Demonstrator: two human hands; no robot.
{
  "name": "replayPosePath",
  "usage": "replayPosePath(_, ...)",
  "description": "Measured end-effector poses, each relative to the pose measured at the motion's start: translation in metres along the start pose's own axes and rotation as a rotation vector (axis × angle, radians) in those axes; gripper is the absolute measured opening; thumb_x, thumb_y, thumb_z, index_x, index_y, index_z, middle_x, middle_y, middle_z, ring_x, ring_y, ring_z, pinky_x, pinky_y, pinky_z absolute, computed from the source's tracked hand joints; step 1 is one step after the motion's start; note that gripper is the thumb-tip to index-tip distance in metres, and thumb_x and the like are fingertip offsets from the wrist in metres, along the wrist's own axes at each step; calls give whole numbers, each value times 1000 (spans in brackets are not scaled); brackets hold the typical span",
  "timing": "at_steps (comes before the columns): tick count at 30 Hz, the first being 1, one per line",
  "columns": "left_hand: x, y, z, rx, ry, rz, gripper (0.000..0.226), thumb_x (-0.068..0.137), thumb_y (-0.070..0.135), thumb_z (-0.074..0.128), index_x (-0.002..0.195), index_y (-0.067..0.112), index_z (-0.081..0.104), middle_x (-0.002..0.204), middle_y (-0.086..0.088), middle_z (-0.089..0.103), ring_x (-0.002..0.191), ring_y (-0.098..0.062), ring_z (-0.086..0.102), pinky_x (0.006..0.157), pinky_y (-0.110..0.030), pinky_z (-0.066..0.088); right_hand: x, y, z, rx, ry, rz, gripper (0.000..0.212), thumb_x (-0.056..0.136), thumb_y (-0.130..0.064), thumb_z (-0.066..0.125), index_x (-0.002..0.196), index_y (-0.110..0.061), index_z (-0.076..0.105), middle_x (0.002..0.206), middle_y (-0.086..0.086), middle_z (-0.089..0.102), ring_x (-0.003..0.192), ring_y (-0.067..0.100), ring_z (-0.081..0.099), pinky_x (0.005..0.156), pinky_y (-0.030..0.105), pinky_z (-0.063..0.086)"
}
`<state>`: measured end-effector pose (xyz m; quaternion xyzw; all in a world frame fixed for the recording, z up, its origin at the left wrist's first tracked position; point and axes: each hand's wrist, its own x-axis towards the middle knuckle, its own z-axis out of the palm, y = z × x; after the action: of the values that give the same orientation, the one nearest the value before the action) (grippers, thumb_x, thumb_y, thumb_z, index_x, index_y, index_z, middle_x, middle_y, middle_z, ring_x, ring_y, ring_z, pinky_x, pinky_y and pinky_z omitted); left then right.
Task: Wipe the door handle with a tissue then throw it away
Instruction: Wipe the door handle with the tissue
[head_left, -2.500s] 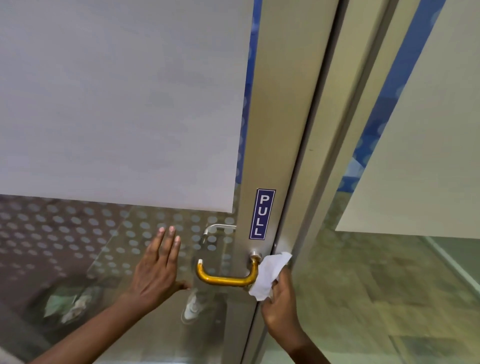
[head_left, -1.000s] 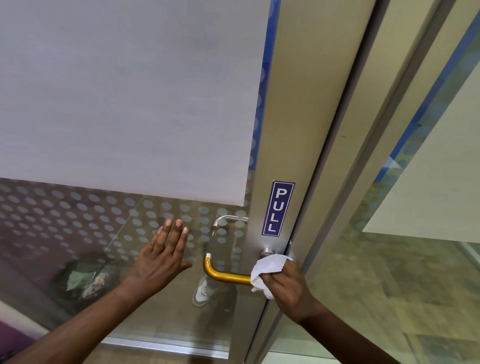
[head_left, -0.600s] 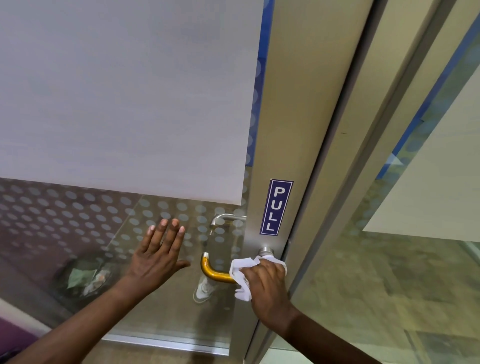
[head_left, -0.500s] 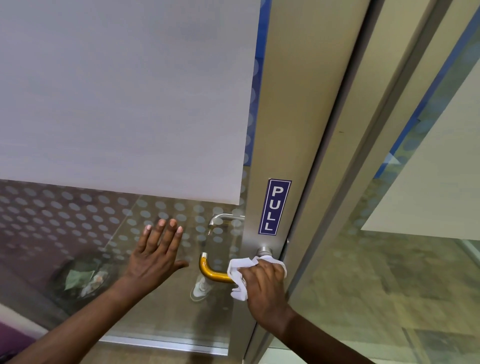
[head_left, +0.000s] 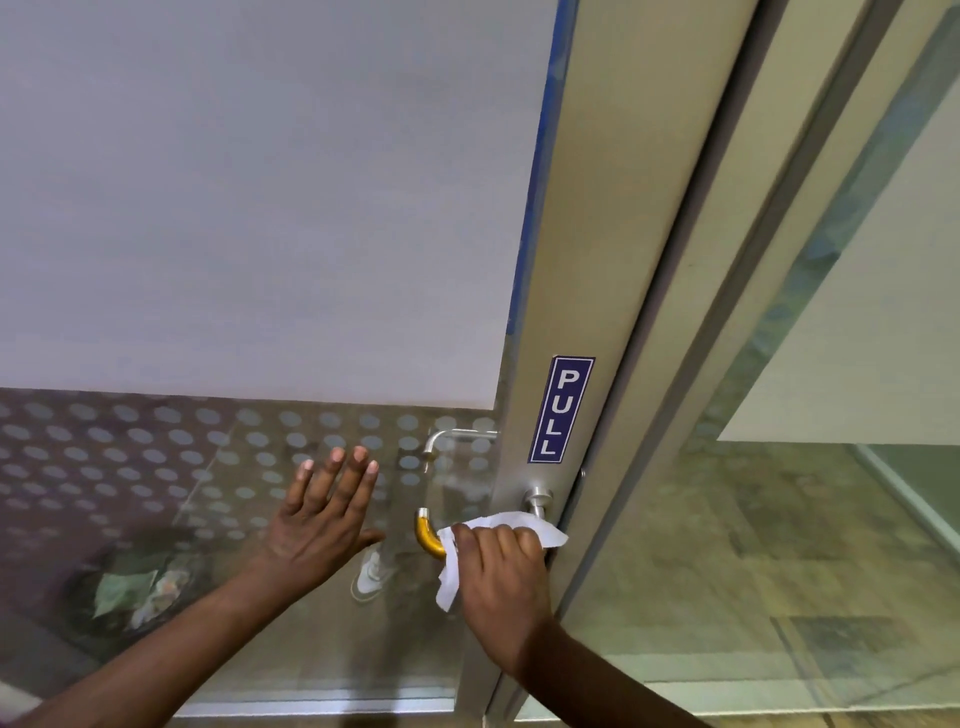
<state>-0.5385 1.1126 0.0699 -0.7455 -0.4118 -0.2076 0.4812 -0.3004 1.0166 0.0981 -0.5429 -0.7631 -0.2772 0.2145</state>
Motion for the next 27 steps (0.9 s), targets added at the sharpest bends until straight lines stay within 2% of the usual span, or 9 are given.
replayPosePath(4, 2, -1, 0, -25, 39, 7, 108, 73, 65, 53, 153, 2, 16, 163, -17, 3, 149, -32, 3, 118, -47, 7, 9, -19, -4, -5, 3, 100, 22, 84, -18, 46, 99, -12, 62, 68, 2, 64, 60, 22, 57, 67, 34, 30)
replayPosePath(7, 2, -1, 2, -54, 59, 10, 114, 67, 64, 61, 152, 3, 17, 163, -15, 4, 149, -32, 4, 118, -46, 7, 15, -33, -8, -16, -3, 177, 23, 91, -17, 47, 96, -10, 69, 66, 2, 63, 59, 21, 57, 67, 33, 33)
replayPosePath(10, -2, 0, 8, -68, 73, 28, 108, 71, 62, 57, 152, 3, 18, 163, -16, 6, 149, -32, 5, 118, -47, 5, 33, -55, -13, -57, -59, 310, 33, 96, -18, 41, 91, -11, 73, 60, -1, 61, 54, 19, 57, 60, 33, 40)
replayPosePath(12, -4, -1, 11, -89, 80, 37, 103, 75, 60, 53, 152, 3, 18, 163, -16, 7, 150, -31, 6, 118, -46, 6, 48, -69, -16, -53, -125, 410, 29, 88, -13, 47, 88, -7, 75, 58, 2, 64, 53, 20, 59, 55, 29, 47)
replayPosePath(15, -9, -3, 15, -114, 84, 50, 97, 79, 58, 54, 152, 3, 20, 163, -15, 10, 149, -30, 9, 119, -45, 7, 66, -84, -21, -17, -273, 542, 29, 74, -4, 46, 81, -1, 75, 57, 6, 67, 51, 22, 62, 56, 26, 52)
replayPosePath(18, -12, -10, 17, -146, 69, 94, 92, 81, 53, 57, 151, 3, 23, 162, -15, 14, 149, -30, 13, 120, -44, 6, 82, -91, -25, 13, -388, 635, 5, 60, -7, 70, 65, -6, 71, 51, 4, 64, 47, 19, 61, 55, 25, 51)
replayPosePath(21, -11, -22, 11, -308, 70, 125, 96, 79, 52, 55, 153, 4, 16, 163, -13, 9, 150, -27, 10, 119, -41, 6, 87, -94, -31, 102, -540, 726, 23, 40, -13, 84, 51, -9, 64, 44, 5, 61, 42, 17, 61, 52, 21, 49)
replayPosePath(24, -5, -33, 0, -610, 101, 95, 102, 78, 62, 48, 154, 8, 7, 165, -8, 1, 150, -21, 6, 119, -35, 7, 88, -93, -27, 99, -425, 739, 26, 36, -11, 86, 47, -11, 62, 42, 4, 59, 41, 17, 60, 50, 20, 49)
replayPosePath(27, -1, -47, -7, -891, 96, 61, 90, 86, 70, 38, 149, 10, 15, 165, -3, -2, 150, -17, 7, 119, -30, 10, 84, -93, -24, 109, -277, 628, 26, 40, -15, 88, 57, -17, 68, 52, -3, 65, 52, 16, 62, 57, 21, 47)
